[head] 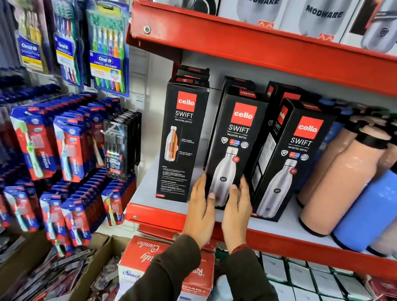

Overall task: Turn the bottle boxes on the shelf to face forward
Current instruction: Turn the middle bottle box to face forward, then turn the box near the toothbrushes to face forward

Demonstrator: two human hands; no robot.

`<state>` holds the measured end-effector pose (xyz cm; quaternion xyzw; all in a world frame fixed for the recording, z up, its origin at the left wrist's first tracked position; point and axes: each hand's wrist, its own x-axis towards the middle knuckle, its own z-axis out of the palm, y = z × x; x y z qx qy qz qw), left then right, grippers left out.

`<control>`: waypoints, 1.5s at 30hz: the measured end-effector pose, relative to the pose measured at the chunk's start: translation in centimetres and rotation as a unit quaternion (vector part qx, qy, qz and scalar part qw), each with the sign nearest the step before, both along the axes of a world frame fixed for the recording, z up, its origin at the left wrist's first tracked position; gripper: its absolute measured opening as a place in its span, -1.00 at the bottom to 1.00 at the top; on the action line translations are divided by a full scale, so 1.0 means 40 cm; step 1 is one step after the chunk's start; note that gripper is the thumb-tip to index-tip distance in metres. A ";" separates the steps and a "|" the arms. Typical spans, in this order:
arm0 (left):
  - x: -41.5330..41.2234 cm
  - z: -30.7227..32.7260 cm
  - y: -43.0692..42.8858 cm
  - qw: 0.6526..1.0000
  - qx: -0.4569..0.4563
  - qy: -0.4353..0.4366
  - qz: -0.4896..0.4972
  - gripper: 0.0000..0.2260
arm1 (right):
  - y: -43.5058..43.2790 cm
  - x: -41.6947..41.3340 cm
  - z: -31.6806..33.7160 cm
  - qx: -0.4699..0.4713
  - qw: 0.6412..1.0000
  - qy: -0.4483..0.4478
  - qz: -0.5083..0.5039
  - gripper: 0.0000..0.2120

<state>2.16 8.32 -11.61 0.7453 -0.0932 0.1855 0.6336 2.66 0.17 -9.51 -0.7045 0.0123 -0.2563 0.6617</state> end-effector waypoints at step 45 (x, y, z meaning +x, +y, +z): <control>0.036 0.062 0.315 0.972 -0.198 -0.015 0.125 -0.62 | 0.234 0.057 0.022 -0.140 0.988 -0.022 0.057 -0.20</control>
